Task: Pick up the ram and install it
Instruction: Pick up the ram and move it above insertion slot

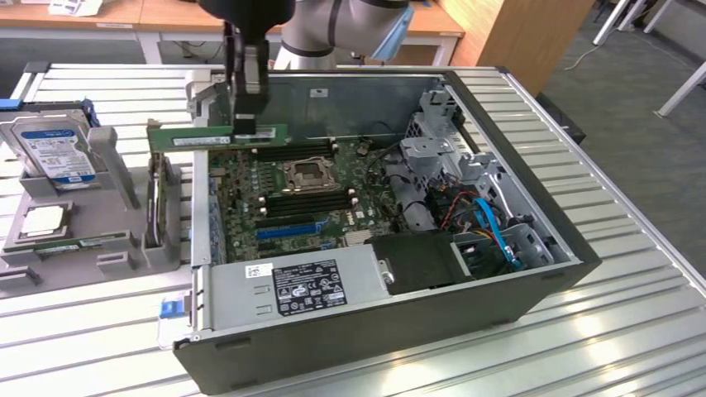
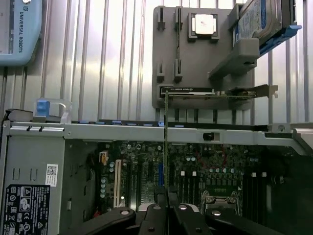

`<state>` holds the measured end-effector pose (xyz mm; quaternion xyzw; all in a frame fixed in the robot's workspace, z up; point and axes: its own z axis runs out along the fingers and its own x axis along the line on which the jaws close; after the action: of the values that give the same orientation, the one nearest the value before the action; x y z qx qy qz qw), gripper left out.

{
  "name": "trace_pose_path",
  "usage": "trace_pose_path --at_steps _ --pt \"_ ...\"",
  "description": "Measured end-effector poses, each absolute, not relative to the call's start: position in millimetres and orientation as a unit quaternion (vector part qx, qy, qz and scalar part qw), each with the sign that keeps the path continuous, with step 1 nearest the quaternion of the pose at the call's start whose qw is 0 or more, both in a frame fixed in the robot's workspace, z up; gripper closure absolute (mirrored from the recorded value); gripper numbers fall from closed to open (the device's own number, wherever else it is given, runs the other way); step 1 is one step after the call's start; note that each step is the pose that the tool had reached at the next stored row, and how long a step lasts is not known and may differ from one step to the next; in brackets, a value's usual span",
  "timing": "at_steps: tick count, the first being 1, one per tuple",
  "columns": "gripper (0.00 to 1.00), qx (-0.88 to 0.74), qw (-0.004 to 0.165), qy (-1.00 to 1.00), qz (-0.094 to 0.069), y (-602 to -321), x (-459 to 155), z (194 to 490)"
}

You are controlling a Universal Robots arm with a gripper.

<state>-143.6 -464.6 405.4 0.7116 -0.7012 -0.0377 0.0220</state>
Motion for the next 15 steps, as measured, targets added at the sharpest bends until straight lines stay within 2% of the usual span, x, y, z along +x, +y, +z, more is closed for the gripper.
trace_pose_path --at_steps 15 --pt "0.88 0.712 0.025 -0.701 -0.04 -465 -91 405"
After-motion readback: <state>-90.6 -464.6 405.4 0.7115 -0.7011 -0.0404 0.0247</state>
